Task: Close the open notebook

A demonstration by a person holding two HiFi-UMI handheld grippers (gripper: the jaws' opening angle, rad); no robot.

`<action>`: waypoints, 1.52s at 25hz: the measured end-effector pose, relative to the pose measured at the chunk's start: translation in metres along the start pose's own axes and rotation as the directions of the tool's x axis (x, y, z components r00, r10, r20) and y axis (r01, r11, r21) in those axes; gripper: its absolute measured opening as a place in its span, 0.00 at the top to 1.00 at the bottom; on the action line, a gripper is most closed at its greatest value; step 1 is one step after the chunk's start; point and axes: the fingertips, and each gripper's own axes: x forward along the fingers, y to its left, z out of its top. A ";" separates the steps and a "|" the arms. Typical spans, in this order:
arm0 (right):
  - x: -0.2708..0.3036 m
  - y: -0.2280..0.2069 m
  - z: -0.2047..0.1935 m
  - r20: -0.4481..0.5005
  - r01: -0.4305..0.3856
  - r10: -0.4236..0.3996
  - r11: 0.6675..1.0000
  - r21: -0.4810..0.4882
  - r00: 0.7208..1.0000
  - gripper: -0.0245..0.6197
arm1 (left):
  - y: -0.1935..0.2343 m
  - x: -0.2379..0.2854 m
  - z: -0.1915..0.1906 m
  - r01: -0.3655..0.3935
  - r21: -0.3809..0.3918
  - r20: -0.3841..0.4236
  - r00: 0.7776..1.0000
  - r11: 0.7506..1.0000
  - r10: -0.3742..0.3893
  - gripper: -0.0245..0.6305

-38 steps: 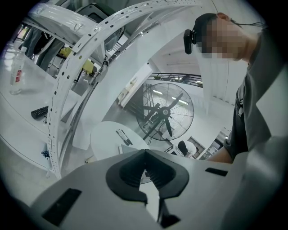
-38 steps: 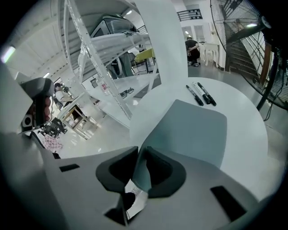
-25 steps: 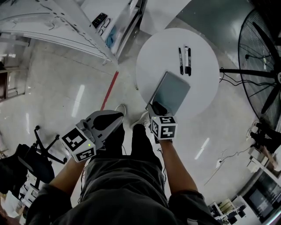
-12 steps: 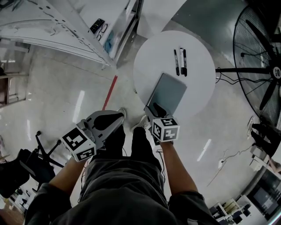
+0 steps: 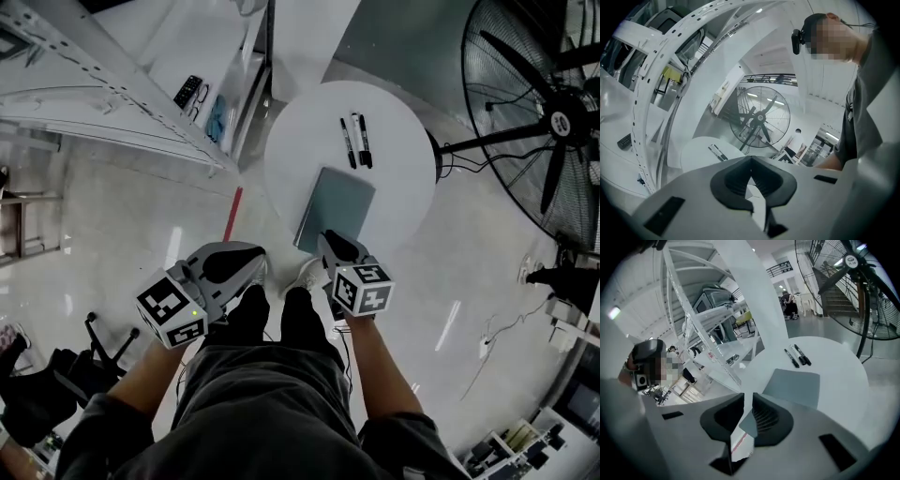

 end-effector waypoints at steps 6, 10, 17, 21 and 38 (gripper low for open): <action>-0.038 0.004 0.021 0.095 -0.014 0.012 1.000 0.018 0.995 0.89 | -0.025 0.010 0.018 0.035 0.055 -0.003 0.999 0.998 -0.035 0.94; -0.064 0.011 0.038 0.162 -0.028 0.026 0.999 0.014 0.987 0.90 | -0.041 0.015 0.028 0.057 0.092 -0.005 0.998 0.994 -0.056 0.94; -0.107 0.023 0.061 0.257 -0.042 0.041 0.999 -0.004 0.966 0.92 | -0.070 0.020 0.040 0.093 0.146 -0.010 0.996 0.985 -0.093 0.94; -0.127 0.026 0.066 0.288 -0.038 0.039 0.999 -0.009 0.957 0.92 | -0.084 0.023 0.044 0.119 0.169 -0.016 0.993 0.978 -0.118 0.94; -0.187 0.031 0.068 0.364 -0.004 0.002 1.000 0.006 0.932 0.93 | -0.119 0.023 0.055 0.193 0.231 -0.031 0.981 0.954 -0.191 0.94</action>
